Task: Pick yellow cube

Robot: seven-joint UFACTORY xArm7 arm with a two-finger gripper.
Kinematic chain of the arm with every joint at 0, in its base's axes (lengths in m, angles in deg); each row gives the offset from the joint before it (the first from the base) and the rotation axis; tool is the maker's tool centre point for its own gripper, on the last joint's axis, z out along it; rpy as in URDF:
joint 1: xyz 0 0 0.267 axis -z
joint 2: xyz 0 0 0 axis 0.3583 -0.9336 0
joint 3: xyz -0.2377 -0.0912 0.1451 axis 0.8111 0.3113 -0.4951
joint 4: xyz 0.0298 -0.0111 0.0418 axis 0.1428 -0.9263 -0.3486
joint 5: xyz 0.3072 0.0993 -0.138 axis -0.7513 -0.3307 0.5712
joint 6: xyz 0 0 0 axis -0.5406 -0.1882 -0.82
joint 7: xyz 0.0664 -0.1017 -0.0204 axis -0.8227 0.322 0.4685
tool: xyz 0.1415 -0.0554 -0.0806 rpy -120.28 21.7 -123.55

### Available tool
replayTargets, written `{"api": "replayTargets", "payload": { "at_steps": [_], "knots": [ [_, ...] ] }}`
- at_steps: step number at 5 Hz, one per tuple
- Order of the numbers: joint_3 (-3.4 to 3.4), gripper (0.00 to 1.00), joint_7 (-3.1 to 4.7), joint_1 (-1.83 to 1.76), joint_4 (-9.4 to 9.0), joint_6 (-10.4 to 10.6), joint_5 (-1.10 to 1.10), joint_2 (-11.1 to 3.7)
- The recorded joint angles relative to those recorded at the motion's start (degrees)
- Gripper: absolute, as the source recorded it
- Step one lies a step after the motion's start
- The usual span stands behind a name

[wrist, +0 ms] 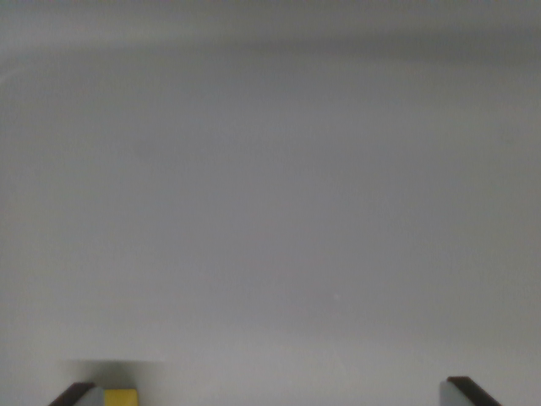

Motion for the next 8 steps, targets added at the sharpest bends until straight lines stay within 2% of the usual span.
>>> {"api": "replayTargets", "payload": {
  "at_steps": [1, 2, 3, 4, 5, 6, 7, 8],
  "knots": [
    [-0.70, 0.00, -0.61, -0.66, -2.22, 2.6, -0.12, -0.50],
    [-0.70, 0.00, -0.61, -0.66, -2.22, 2.6, -0.12, -0.50],
    [-1.38, 0.00, -1.20, -1.31, -4.40, 5.2, -0.24, -0.99],
    [-1.38, 0.00, -1.20, -1.31, -4.40, 5.2, -0.24, -0.99],
    [-2.11, 0.00, -1.84, -2.00, -6.72, 8.0, -0.37, -1.52],
    [-2.11, 0.00, -1.84, -2.00, -6.72, 8.0, -0.37, -1.52],
    [-2.83, 0.00, -2.46, -2.68, -9.01, 10.7, -0.50, -2.03],
    [-2.83, 0.00, -2.46, -2.68, -9.01, 10.7, -0.50, -2.03]
  ]
}}
